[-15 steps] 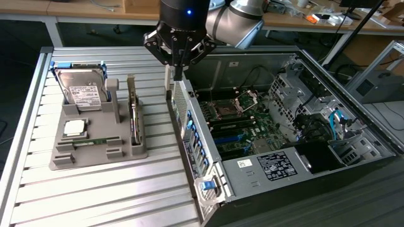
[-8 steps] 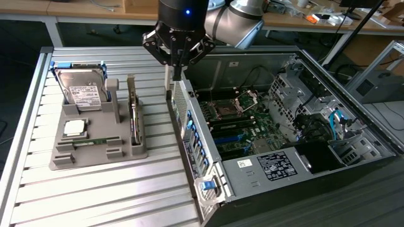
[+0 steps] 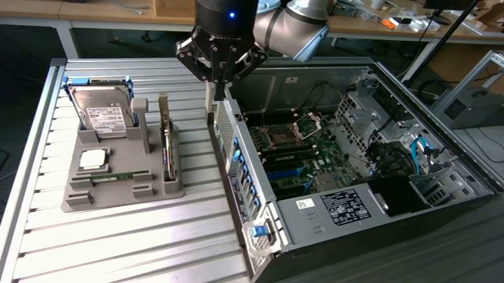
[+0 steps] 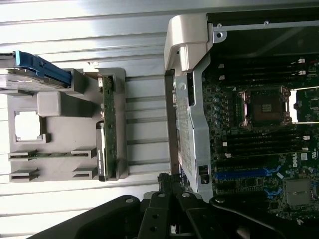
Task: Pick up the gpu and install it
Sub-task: 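Reach for the gpu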
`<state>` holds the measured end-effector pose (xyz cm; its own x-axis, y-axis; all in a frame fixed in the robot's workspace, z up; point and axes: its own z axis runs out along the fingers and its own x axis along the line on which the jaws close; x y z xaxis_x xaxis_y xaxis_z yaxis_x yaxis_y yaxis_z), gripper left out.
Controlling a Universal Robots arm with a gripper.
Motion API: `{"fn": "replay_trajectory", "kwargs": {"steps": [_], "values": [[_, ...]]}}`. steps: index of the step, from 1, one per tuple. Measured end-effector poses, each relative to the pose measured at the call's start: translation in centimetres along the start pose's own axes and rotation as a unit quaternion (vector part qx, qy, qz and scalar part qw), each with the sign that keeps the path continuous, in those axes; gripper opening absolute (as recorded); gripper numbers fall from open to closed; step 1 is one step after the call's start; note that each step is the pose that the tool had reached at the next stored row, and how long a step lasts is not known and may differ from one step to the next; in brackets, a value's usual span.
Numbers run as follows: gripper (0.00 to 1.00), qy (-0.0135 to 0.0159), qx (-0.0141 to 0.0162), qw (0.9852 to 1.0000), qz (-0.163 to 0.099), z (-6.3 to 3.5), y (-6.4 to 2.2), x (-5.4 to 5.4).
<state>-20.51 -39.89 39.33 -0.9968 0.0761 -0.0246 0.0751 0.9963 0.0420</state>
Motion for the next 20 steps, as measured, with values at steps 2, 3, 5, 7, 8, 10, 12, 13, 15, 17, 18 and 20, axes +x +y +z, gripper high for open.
{"fn": "replay_trajectory", "kwargs": {"steps": [2,3,5,7,8,10,12,13,15,17,18,20], "values": [[0.11,0.0000,0.0000,1.0000,0.000,0.00,-0.01,0.09],[0.11,0.0000,0.0000,1.0000,0.000,0.00,-0.01,0.11],[0.11,0.0000,0.0000,1.0000,0.000,0.00,-0.01,0.17],[0.11,0.0000,0.0000,1.0000,0.000,-0.01,-0.02,0.26],[0.11,0.0000,0.0000,1.0000,0.000,-0.01,-0.02,0.28],[0.11,0.0000,0.0000,1.0000,0.000,-0.01,-0.03,0.33],[0.11,0.0000,0.0000,1.0000,0.000,-0.01,-0.03,0.39],[0.11,0.0000,0.0000,1.0000,0.000,-0.01,-0.03,0.41],[0.11,0.0000,0.0000,1.0000,0.000,-0.01,-0.03,0.46],[0.11,0.0000,0.0000,1.0000,0.000,-0.01,-0.04,0.51],[0.11,0.0000,0.0000,1.0000,0.000,-0.02,-0.04,0.54],[0.11,0.0000,0.0000,1.0000,0.000,-0.02,-0.05,0.60]]}}
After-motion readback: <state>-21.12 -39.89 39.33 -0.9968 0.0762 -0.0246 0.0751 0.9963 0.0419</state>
